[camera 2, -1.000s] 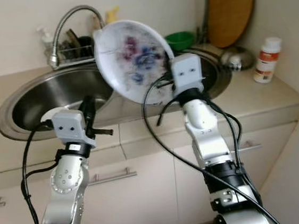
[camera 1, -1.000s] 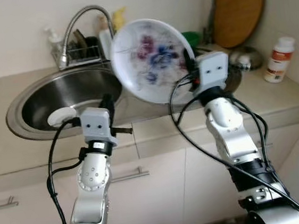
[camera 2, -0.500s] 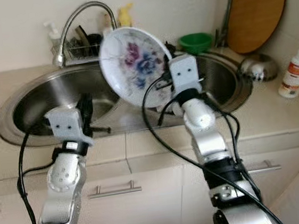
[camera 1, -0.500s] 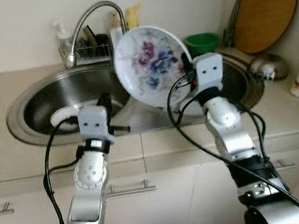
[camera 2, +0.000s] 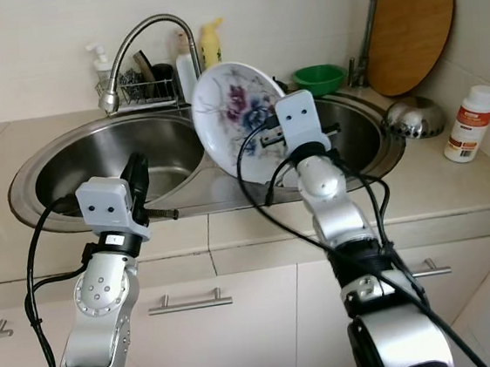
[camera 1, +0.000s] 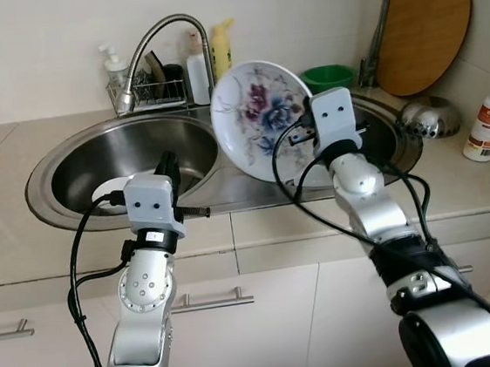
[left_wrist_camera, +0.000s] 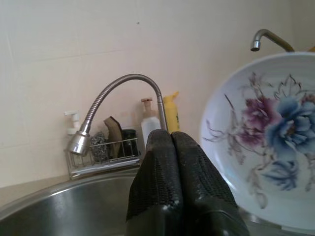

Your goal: Kitchen organization

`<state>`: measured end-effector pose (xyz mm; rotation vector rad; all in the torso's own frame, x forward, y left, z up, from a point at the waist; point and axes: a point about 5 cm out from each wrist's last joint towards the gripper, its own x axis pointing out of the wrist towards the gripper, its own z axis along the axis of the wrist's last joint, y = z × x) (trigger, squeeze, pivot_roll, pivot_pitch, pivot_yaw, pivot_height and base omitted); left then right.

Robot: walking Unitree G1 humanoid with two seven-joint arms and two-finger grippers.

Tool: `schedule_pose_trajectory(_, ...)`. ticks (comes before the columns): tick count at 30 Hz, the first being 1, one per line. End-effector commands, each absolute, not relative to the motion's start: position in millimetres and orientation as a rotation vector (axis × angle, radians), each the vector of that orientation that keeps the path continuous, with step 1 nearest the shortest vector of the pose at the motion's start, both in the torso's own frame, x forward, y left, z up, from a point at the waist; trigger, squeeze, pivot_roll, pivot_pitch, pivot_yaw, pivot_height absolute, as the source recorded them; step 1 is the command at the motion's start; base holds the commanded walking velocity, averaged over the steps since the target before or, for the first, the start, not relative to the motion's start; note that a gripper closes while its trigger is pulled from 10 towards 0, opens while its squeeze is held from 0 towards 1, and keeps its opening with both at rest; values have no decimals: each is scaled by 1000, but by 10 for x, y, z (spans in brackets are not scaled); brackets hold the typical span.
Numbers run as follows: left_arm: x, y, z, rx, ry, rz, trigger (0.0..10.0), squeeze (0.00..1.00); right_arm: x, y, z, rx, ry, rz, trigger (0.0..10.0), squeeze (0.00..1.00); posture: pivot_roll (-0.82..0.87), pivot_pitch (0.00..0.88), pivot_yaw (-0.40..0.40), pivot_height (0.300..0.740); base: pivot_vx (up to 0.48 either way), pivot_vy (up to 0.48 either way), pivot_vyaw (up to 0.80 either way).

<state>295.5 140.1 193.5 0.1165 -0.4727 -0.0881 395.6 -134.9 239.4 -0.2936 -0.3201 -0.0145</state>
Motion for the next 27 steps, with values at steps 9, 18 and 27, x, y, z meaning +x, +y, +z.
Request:
schedule_pose_trajectory(9, 2952, 1381, 1920, 119, -461, -91, 10000, 0, 4087, -1431, 2473, -455, -294, -78, 10000, 0, -34, 0, 18, 740, 0, 0, 0)
schedule_pose_trajectory(18, 2961, 1376, 1908, 120, -458, -90, 10000, 0, 4114, -1153, 2140, -523, -152, 124, 10000, 0, -32, 0, 17, 740, 0, 0, 0)
schedule_pose_trajectory(27, 2960, 1370, 1890, 124, -452, -90, 10000, 0, 4064, -1041, 1810, -475, 0, 219, 10000, 0, -25, 0, 12, 740, 0, 0, 0)
